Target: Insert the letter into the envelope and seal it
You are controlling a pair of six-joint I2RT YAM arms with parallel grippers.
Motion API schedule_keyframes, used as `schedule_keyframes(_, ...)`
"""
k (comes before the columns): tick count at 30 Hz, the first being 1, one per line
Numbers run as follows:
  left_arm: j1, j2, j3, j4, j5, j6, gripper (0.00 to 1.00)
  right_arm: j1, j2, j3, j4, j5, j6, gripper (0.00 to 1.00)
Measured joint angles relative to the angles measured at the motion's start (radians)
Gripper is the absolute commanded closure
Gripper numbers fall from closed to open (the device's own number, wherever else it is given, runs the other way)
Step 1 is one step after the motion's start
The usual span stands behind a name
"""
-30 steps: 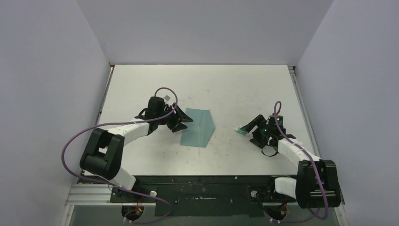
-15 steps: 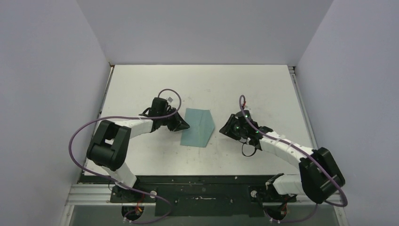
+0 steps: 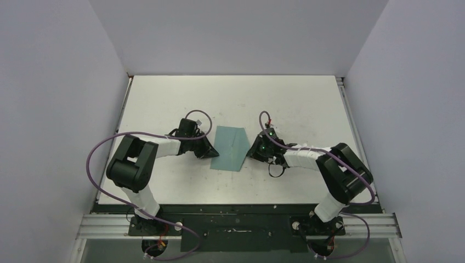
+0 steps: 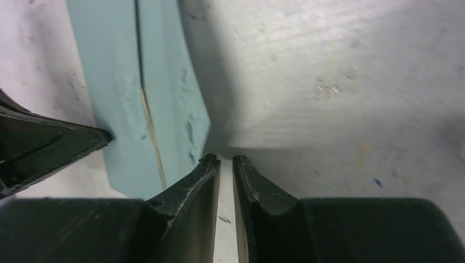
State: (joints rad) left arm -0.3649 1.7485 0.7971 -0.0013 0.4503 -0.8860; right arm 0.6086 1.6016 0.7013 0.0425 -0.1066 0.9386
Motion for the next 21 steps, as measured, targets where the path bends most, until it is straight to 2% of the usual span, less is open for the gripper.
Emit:
schedule_keyframes(5,0.0,0.002,0.0,0.0,0.0,-0.002,0.95,-0.006,0.085,0.012,0.174,-0.102,0.006,0.82)
schedule_keyframes(13,0.0,0.008,0.0,0.001,0.006,-0.026,0.95,-0.006,0.134,-0.017,0.424,-0.228,0.023,0.72)
schedule_keyframes(16,0.0,0.011,0.0,0.003,0.011,-0.035,0.95,-0.006,0.17,-0.01,0.452,-0.244,0.015,0.71)
schedule_keyframes(21,0.001,0.013,-0.002,0.005,0.021,-0.053,0.96,-0.006,0.23,0.076,0.402,-0.241,-0.045,0.73)
